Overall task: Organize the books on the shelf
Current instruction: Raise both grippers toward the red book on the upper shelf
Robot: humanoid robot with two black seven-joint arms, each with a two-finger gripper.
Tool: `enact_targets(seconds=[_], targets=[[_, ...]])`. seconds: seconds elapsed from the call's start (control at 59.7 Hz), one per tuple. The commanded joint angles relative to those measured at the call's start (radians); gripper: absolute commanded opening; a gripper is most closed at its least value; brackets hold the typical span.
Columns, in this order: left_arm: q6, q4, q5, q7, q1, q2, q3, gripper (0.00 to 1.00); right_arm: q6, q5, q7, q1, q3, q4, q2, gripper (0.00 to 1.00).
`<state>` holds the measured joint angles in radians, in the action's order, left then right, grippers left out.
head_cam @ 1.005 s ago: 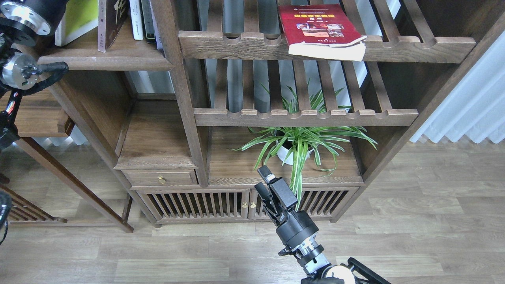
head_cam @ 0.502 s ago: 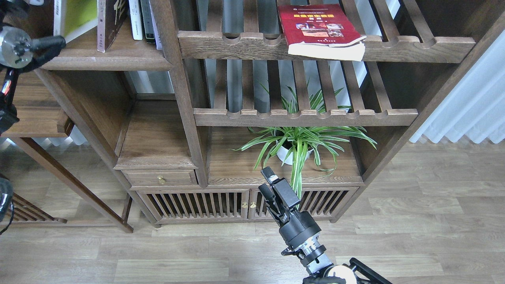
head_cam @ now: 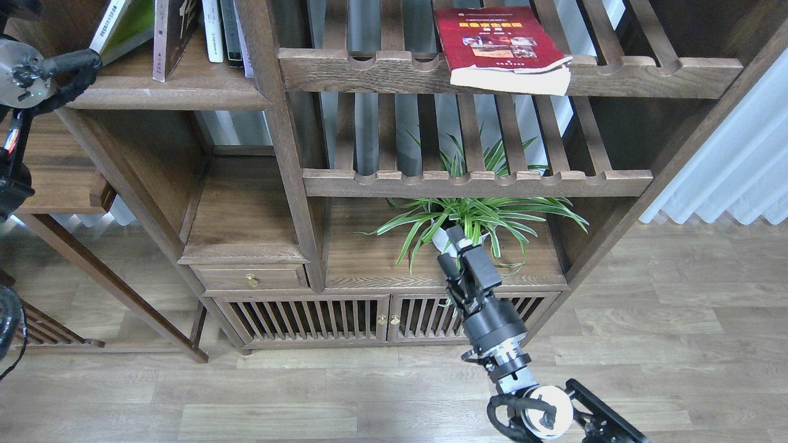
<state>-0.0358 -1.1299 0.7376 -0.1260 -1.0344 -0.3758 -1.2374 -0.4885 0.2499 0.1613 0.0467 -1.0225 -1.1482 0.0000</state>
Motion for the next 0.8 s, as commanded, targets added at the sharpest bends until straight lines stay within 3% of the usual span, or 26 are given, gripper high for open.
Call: enact_targets(seconds=[0.0,0.201,0.352,0.67,0.787], targets=[[0.001,-0.051,-0.027,0.003,0.000,0.000,-0.007,0.71,0.000,0.000,0.000,0.010,-0.016,-0.008,0.000,0.98],[-0.006,-0.160,-0.081,-0.009,0.054,0.014,-0.036,0.81,0.000,0.002,0.000,-0.004,-0.022,-0.065,0.000,0.98],[-0.012,-0.252,-0.122,-0.037,0.131,0.064,-0.111,0.92,0.000,0.005,0.001,-0.018,-0.047,-0.220,0.000,0.98],[-0.211,-0.252,-0.139,-0.043,0.192,0.080,-0.226,0.97,0.000,0.008,0.001,0.002,-0.091,-0.289,0.000,0.98],[-0.280,-0.252,-0.199,-0.032,0.194,0.167,-0.224,0.97,0.000,0.002,0.000,0.005,-0.091,-0.294,0.000,0.98]])
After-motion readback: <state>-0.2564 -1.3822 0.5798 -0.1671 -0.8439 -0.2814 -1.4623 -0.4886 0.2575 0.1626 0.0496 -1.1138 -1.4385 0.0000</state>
